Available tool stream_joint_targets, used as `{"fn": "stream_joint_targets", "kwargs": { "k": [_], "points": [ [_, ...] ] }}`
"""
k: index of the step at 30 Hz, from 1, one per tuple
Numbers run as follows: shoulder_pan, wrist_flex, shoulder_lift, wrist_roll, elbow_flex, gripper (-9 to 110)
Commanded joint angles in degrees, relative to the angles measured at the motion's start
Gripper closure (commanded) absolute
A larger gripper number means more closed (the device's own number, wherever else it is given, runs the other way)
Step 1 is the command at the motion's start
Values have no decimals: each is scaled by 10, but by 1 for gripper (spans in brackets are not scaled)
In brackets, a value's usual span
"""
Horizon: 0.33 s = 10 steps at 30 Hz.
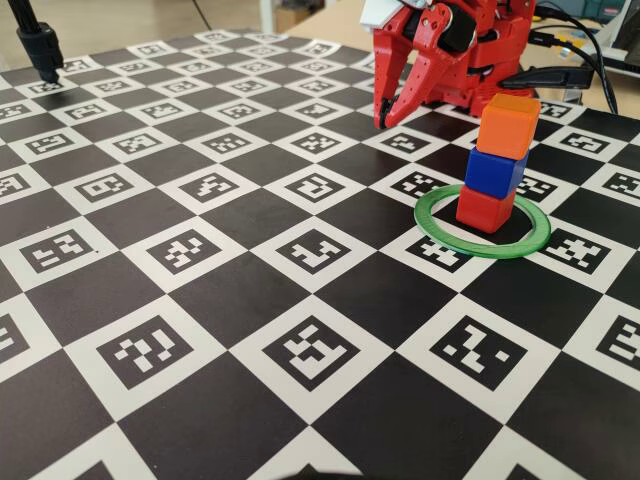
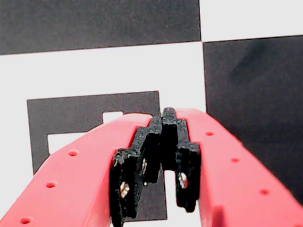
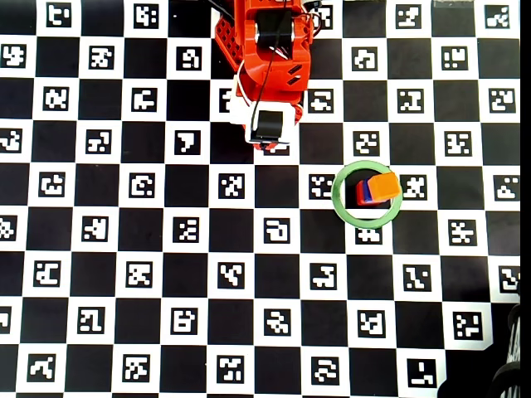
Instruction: Grab the red cube then put it in the green circle then put the blue cube on top and finally the orange cube on top
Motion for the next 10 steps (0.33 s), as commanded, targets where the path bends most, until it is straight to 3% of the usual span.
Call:
{"fn": "stream_joint_targets", "kwargs": {
  "k": [1,10],
  "points": [
    [4,59,29,-6,29,107],
    [4,61,29,-19,29,107]
  ]
}}
